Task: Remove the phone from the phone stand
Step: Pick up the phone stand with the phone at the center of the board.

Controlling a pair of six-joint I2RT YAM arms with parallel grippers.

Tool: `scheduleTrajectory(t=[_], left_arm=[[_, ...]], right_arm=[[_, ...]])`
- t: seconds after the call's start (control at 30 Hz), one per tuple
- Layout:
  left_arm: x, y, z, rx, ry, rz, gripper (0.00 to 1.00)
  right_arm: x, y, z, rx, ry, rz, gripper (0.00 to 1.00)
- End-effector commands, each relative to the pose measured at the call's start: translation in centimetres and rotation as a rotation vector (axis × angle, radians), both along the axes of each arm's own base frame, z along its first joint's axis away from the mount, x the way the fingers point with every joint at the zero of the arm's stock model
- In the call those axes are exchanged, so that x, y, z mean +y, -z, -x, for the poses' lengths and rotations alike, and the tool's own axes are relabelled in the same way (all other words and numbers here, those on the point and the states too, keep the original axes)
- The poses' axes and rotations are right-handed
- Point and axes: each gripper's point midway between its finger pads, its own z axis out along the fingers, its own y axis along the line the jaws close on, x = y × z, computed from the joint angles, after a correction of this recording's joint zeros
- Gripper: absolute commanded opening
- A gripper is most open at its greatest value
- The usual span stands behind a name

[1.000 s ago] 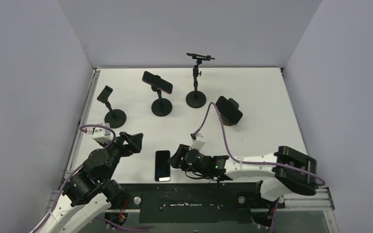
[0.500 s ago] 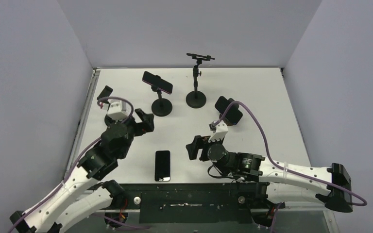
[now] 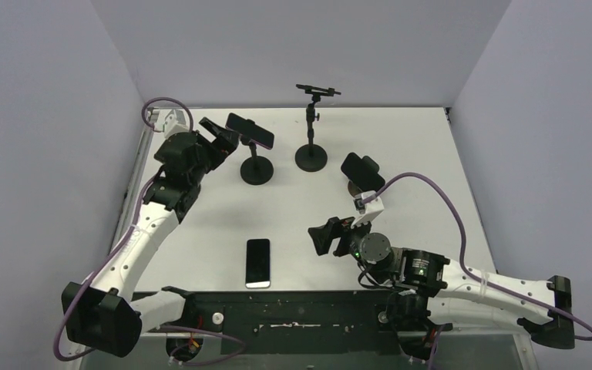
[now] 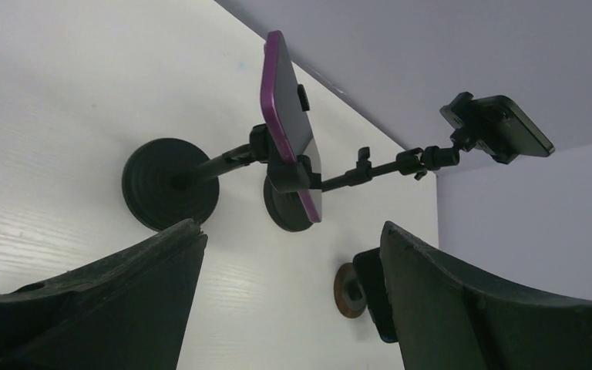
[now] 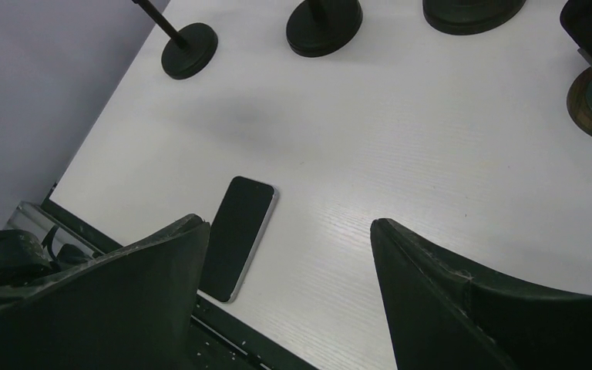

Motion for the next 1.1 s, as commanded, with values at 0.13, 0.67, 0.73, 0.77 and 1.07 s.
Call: scheduleTrajectory(t=[0.13,0.67,0.73,0.77,1.07], left_arm=[[-1.7,-4.9,-3.2,-0.151,0.05,0.083,0.8],[-0.7,-1.8,-8.8,-0.133,0.021,0.06,0.65],[-1.0,-1.9,-9.3,-0.152,0.037,0.073,0.61],[-1.3,-1.9,-9.5,-0.157,0.049,0.08,0.59],[-2.8,-1.7,-11.0,-0.187,0.122,0.122,0.37]], right_arm=[[-0.8,-1.2,0.1,-0.051,-0.001,-0.044,0.78],[-1.3,-2.6,0.1,-0.068,0.005,-0.067,0.78],[-1.4,-2.7,0.0,-0.071,0.014,-0.07,0.77],[-1.5,-2.8,-0.1,-0.073,0.019,-0.071,0.77],[-2.3,-3.7,-0.4,-0.085,0.056,-0.076,0.77]])
